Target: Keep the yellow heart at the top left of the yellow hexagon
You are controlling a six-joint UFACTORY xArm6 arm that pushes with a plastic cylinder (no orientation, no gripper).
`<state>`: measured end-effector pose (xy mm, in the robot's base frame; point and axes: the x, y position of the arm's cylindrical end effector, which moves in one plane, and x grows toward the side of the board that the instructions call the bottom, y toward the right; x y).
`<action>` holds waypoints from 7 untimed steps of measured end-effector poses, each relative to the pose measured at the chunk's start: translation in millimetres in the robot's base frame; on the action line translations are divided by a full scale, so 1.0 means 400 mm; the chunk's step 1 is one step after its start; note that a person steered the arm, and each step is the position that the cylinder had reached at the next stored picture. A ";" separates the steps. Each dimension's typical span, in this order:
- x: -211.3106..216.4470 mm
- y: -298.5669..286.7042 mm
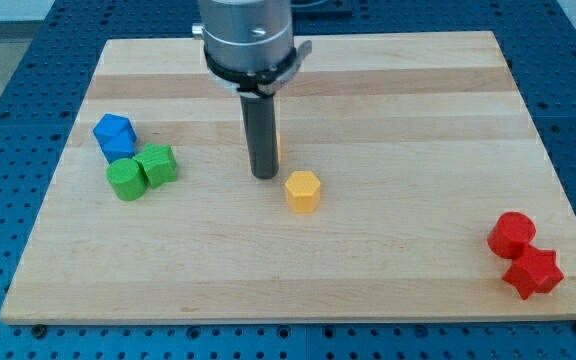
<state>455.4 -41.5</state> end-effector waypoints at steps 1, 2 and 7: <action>0.001 -0.009; -0.041 -0.057; -0.137 -0.075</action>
<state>400.6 -71.3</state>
